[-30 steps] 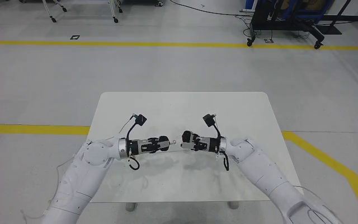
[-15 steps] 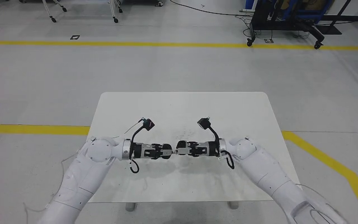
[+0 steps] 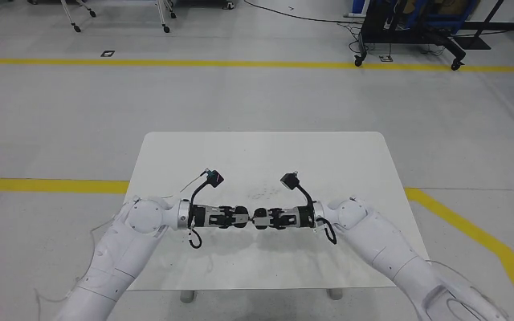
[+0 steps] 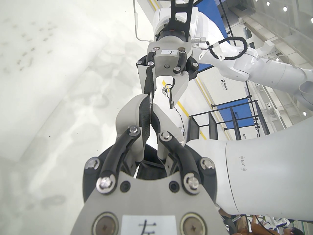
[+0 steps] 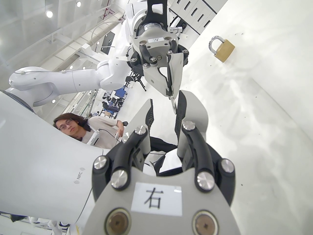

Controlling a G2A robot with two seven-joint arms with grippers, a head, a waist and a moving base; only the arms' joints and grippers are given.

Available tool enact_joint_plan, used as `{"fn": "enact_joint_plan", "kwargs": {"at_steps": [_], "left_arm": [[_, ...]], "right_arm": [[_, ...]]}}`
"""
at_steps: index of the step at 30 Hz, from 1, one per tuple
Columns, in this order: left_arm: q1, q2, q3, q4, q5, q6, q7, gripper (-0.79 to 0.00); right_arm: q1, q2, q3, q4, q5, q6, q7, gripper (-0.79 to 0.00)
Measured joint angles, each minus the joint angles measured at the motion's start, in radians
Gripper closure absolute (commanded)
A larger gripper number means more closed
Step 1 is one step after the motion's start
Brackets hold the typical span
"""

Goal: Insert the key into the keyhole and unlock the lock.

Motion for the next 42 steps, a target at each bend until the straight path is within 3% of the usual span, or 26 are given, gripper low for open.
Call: {"fn": "enact_joint_plan", "kwargs": {"at_steps": [8, 14, 15, 16, 27, 35, 40, 42], "left_arm": [[-0.002, 0.003, 0.009, 0.000, 0.002, -0.002, 0.011, 0.000], [-0.002, 0.004, 0.020, -0.004, 0.009, -0.005, 0.027, 0.000], [-0.003, 0.004, 0.023, -0.005, 0.012, -0.005, 0.030, -0.465], [-0.003, 0.004, 0.024, -0.004, 0.013, -0.005, 0.032, -0.785], [0.005, 0.016, -0.011, 0.000, -0.051, -0.037, 0.050, -0.785], [0.002, 0.022, -0.027, 0.009, -0.129, -0.044, 0.036, -0.785], [0.002, 0.022, -0.028, 0.009, -0.130, -0.043, 0.037, -0.785], [0.002, 0.022, -0.028, 0.009, -0.130, -0.044, 0.037, -0.785]], "right_arm": [[0.020, 0.007, -0.040, 0.012, 0.021, -0.008, -0.008, 0.000], [0.034, 0.009, -0.066, 0.023, 0.030, -0.013, -0.013, 0.000], [0.036, 0.010, -0.070, 0.025, 0.031, -0.016, -0.016, 0.000], [0.038, 0.010, -0.073, 0.026, 0.032, -0.017, -0.017, 0.000], [0.038, 0.037, -0.063, 0.050, 0.065, -0.067, -0.067, 0.000], [-0.031, 0.136, 0.053, 0.060, 0.091, -0.170, -0.170, 0.000], [-0.128, 0.215, 0.168, -0.065, 0.134, -0.172, -0.172, 0.000], [-0.155, 0.226, 0.186, -0.112, 0.182, -0.172, -0.172, 0.000]]}}
